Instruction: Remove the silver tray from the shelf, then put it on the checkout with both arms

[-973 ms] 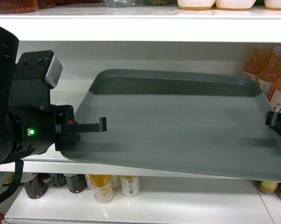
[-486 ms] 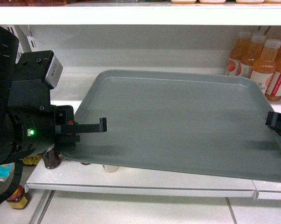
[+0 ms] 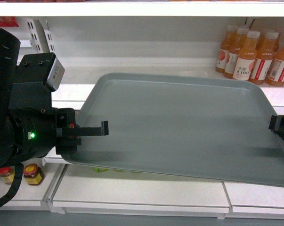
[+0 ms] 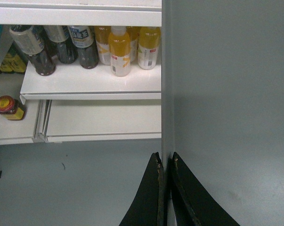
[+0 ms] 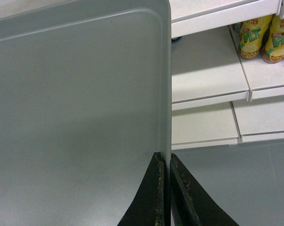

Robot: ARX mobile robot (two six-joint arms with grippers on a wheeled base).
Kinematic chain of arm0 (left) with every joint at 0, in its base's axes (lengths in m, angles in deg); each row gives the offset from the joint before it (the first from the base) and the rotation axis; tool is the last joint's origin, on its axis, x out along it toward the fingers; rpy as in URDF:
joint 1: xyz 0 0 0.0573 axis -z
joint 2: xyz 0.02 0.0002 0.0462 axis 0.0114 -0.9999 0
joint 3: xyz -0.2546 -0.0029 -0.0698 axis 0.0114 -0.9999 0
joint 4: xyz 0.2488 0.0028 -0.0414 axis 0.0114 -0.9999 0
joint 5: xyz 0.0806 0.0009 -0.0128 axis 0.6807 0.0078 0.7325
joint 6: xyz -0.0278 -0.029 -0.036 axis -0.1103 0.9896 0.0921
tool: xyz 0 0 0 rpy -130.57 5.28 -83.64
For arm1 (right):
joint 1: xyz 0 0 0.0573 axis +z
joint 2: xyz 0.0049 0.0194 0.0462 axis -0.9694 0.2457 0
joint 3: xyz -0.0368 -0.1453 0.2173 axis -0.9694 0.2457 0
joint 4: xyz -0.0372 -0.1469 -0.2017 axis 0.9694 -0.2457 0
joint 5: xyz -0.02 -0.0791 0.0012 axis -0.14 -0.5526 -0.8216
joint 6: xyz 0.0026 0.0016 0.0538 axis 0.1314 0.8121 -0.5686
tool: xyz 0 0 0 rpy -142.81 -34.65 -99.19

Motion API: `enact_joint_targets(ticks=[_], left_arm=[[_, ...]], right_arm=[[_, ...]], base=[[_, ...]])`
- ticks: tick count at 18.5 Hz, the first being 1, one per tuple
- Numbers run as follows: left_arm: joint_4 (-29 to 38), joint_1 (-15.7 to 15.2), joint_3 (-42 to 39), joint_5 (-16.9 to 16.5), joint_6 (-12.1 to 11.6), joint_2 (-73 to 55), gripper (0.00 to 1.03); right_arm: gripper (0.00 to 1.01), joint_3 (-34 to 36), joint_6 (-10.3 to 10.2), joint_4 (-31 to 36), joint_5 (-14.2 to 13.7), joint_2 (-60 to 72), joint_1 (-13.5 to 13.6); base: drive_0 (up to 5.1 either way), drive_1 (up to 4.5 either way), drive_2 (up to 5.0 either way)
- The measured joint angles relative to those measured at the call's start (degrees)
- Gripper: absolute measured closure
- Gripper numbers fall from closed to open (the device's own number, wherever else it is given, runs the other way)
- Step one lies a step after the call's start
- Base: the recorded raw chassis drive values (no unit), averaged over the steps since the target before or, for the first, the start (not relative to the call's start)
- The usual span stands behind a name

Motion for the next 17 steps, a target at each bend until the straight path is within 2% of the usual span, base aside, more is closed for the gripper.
enact_joint_targets(ticks=[17], left_arm=[[0.2, 0.0, 0.0, 0.1, -0.2, 0.0, 1.00]], right_arm=[[0.99, 0.0, 0.0, 0.3, 0.0, 0.1, 0.0]], base=[[0.1, -4.24, 4.4]])
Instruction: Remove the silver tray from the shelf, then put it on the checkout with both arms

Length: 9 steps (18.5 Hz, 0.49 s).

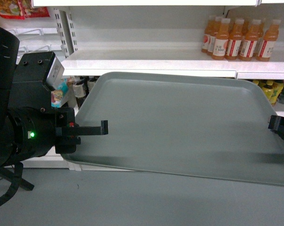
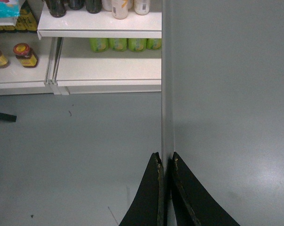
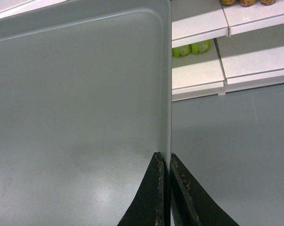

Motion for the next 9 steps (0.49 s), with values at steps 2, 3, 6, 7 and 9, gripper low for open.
enact_joint_targets(ticks=[2, 3, 6, 7, 9], left_arm=[[0.1, 0.0, 0.0, 0.0, -0.2, 0.0, 1.00], [0.0, 0.0, 0.0, 0.0, -0.2, 0.0, 1.00], [0.0, -0.1, 0.0, 0.0, -0.2, 0.0, 1.00], [-0.2, -0.1, 0.0, 0.0, -0.2, 0.0, 1.00], [0.1, -0.1, 0.0, 0.1, -0.2, 0.0, 1.00]], right_arm=[[0.99, 0.0, 0.0, 0.0, 0.0, 0.0, 0.0], [0.99, 0.0, 0.0, -0.2, 0.0, 0.0, 0.0], [0.99, 0.0, 0.0, -0.2, 0.0, 0.0, 0.0], [0.99, 0.0, 0.0, -0.2, 0.0, 0.0, 0.0], [0.99, 0.0, 0.0, 0.1, 0.0, 0.0, 0.0]], base=[[0.1, -4.24, 4.4], [0.0, -4.34, 4.3], [0.0, -4.34, 4.3], [0.0, -4.34, 4.3], [0.0, -4.34, 4.3]])
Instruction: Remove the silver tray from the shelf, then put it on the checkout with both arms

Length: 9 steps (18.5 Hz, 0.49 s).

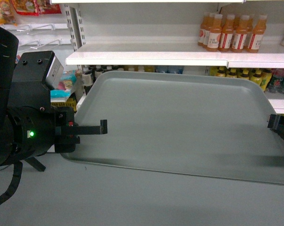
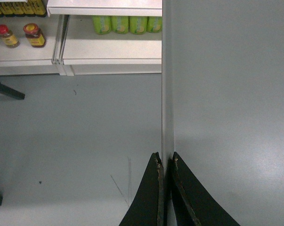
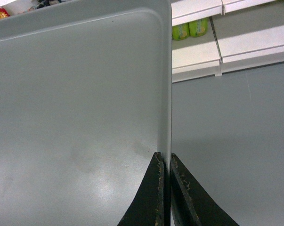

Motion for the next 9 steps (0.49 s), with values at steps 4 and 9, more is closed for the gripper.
enact_joint_targets(ticks=[4, 9], left_arm=[[0.2, 0.0, 0.0, 0.0, 0.0, 0.0, 1.00], [0.2, 0.0, 0.0, 0.0, 0.0, 0.0, 1.00]], right_arm=[[0.99, 0.0, 0.0, 0.1, 0.0, 0.0, 0.0], [0.99, 0.0, 0.0, 0.0, 0.0, 0.0, 0.0]], base=[[0.0, -4.34, 4.3], [0.0, -4.34, 4.3]])
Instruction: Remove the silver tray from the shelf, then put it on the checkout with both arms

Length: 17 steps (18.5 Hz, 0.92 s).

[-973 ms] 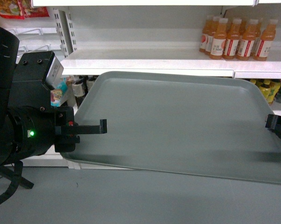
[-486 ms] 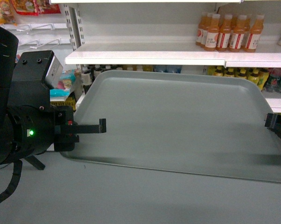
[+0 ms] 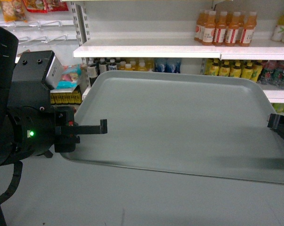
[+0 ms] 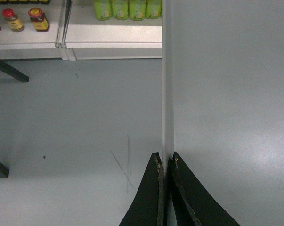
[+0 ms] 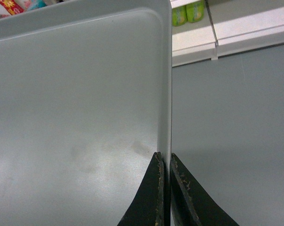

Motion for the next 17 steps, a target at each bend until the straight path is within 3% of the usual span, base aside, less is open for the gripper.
enact_joint_targets(ticks=[15, 17], left_arm=[[0.2, 0.0, -0.2, 0.0, -0.1, 0.3, 1.00], [-0.6, 0.0, -0.2, 0.0, -0.1, 0.2, 1.00]], right_arm=[[0.99, 0.1, -0.1, 0.0, 0.0, -0.3, 0.0], [0.99, 0.1, -0.1, -0.5, 0.0, -0.3, 0.0]], base=[[0.0, -4.27, 4.3], [0.0, 0.00, 0.0]])
